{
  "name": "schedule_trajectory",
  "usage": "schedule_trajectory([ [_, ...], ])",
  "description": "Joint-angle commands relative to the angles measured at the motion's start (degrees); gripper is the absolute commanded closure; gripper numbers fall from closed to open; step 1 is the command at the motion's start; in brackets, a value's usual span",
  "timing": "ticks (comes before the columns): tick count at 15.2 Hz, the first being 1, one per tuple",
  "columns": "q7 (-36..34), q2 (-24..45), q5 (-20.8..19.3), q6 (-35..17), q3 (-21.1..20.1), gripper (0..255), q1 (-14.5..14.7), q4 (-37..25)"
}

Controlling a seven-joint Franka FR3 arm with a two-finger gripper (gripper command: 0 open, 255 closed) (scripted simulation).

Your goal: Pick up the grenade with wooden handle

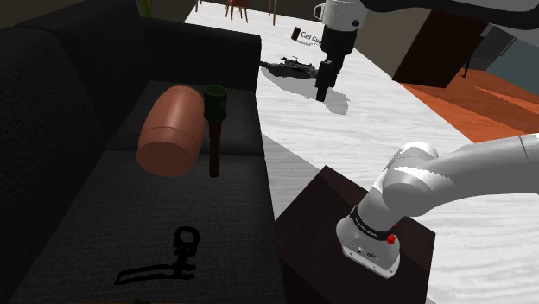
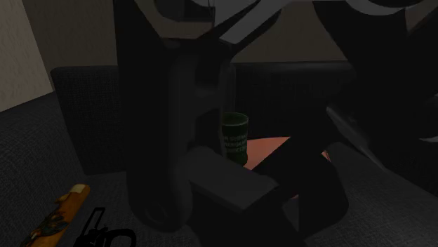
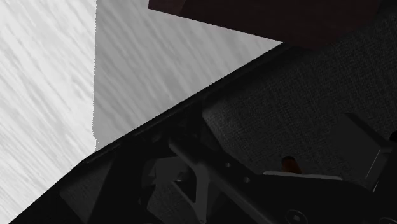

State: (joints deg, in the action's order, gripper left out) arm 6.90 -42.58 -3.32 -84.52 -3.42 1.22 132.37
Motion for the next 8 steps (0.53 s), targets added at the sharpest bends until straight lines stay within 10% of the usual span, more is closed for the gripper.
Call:
schedule_trajectory([
  [1, 0.0, 0.0, 0.0, 0.0, 0.0, 0, 0.0, 0.0],
  [8, -17.5, 9.7, 5.9, -6.0, -8.0, 0, -1.5, -5.5],
])
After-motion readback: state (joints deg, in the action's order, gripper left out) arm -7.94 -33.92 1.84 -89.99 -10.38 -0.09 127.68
